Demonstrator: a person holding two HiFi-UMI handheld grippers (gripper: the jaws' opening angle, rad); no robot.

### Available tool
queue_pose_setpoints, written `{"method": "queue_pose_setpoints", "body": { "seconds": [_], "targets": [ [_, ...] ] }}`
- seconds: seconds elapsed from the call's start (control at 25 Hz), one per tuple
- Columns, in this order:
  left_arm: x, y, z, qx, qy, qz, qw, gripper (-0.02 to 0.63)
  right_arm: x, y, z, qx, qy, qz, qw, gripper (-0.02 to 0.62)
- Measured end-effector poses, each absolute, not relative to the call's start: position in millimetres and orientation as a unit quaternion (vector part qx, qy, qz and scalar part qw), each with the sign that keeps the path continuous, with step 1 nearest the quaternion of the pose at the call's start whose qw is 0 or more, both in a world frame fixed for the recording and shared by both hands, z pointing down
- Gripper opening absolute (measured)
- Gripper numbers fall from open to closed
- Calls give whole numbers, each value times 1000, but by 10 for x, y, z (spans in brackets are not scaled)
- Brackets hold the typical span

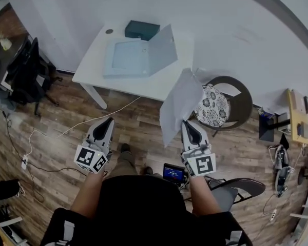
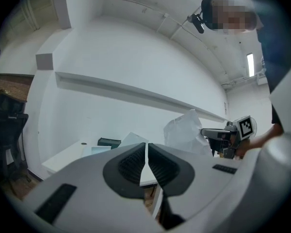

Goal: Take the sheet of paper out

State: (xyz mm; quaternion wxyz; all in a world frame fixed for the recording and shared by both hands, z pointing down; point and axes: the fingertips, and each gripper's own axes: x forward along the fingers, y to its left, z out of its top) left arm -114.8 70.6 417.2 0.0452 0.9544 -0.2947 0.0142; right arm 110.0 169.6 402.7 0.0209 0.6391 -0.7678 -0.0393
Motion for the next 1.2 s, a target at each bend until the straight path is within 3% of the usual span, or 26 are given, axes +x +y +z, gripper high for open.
{"method": "queue_pose_setpoints", "body": {
  "seconds": [1.2],
  "targets": [
    [-2130, 1068, 4334, 951, -294, 3, 92, 5, 201, 1879, 4372, 631, -774, 29, 40, 9]
  ]
}}
